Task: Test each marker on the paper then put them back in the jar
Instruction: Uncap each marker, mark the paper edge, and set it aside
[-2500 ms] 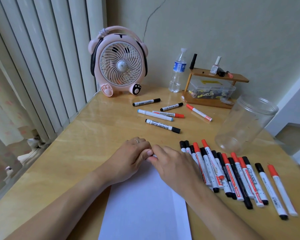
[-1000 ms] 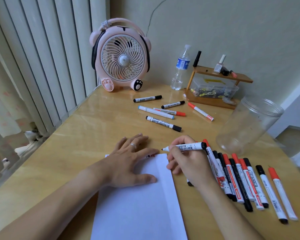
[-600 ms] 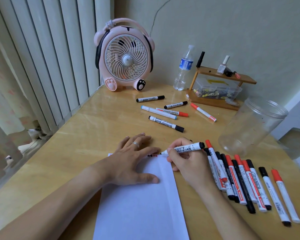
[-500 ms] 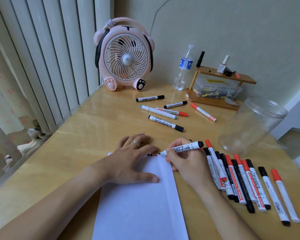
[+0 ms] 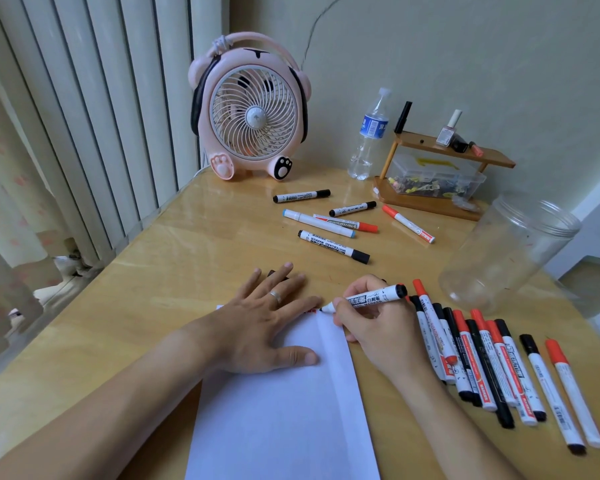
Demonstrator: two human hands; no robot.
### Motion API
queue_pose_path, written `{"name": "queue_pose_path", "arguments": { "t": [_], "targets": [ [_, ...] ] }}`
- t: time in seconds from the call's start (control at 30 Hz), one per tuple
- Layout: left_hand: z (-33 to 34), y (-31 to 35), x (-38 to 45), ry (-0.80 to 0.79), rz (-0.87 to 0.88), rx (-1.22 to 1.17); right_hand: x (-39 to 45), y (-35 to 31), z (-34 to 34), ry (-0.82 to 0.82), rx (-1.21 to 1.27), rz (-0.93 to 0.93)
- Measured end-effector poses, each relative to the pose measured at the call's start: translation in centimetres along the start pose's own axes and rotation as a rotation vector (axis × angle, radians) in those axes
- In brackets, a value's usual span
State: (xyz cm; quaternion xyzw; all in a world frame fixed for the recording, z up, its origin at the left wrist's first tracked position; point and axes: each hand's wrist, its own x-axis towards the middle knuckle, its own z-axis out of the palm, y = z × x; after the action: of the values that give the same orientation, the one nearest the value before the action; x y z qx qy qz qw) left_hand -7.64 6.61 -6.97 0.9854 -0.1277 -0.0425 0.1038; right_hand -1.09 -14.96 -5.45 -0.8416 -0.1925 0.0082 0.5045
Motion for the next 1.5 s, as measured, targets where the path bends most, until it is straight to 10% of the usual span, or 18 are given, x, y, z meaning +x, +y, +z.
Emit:
{"name": "queue_pose_path", "arguments": {
  "t": [0.3, 0.53, 1.5],
  "targets": [
    [-0.6, -0.8, 0.1, 0.220, 0.042, -0.083, -0.2, -1.3, -0.5, -0.024, 0.145, 0.052],
    [-0.1, -0.5, -0.1, -0.026, -0.096, -0.018, -0.1, -1.7, -0.4, -0.067, 0.096, 0.067],
    [-0.5, -0.5, -0.1, -0.038, -0.058, -0.040, 0.0, -1.5, 0.2, -0.056, 0.062, 0.157]
  ]
}}
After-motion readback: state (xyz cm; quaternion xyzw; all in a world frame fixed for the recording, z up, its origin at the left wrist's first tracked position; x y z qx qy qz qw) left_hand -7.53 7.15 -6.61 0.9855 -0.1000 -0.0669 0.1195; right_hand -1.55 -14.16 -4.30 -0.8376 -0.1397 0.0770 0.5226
